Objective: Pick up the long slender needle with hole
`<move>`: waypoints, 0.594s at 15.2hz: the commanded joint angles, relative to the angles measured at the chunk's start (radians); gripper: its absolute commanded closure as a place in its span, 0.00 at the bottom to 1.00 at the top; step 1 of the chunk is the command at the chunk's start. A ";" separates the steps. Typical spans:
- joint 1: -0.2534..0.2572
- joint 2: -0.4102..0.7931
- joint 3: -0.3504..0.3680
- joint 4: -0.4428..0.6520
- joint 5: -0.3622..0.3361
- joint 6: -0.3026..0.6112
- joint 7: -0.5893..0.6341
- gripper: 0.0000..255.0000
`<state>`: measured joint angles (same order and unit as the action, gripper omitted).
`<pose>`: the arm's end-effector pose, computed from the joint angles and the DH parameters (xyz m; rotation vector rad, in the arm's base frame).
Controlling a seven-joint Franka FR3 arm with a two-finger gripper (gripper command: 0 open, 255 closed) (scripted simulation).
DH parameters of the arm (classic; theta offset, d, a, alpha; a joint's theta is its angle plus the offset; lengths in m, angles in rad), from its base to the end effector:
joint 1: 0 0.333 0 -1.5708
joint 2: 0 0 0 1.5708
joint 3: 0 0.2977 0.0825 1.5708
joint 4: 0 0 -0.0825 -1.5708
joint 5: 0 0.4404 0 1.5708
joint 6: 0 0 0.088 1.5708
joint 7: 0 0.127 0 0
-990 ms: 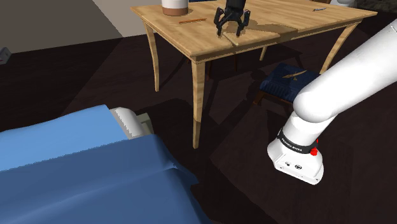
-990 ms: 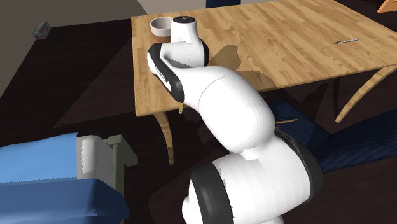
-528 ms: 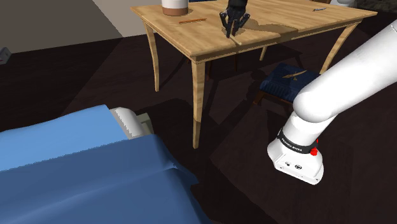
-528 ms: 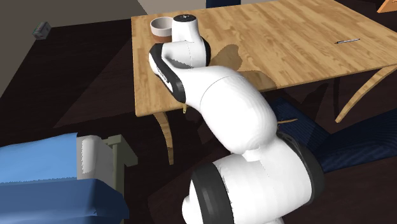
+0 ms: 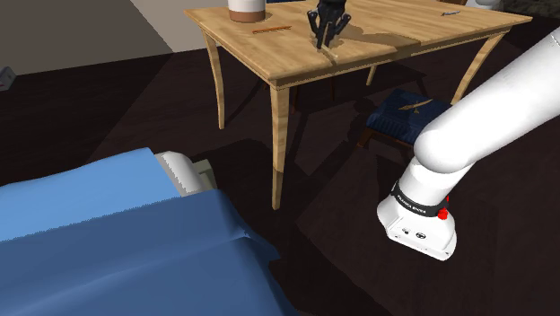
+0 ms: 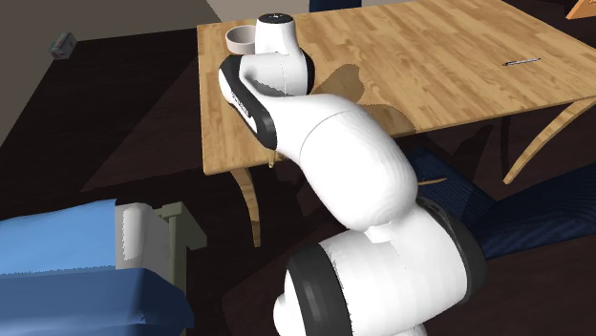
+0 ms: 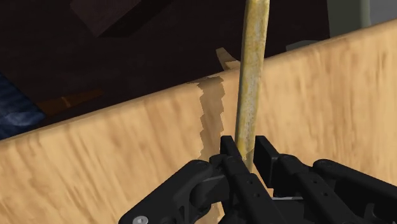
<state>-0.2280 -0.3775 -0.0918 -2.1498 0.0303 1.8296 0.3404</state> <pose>0.4846 -0.1601 0.5104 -2.9096 0.9993 -0.0845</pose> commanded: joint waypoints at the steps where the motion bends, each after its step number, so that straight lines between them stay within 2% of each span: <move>1: 0.001 0.001 0.001 0.028 0.001 -0.027 0.002 1.00; 9: 0.002 0.013 0.001 0.146 0.002 -0.134 0.007 1.00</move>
<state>-0.2261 -0.3683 -0.0900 -2.0224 0.0318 1.7110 0.3471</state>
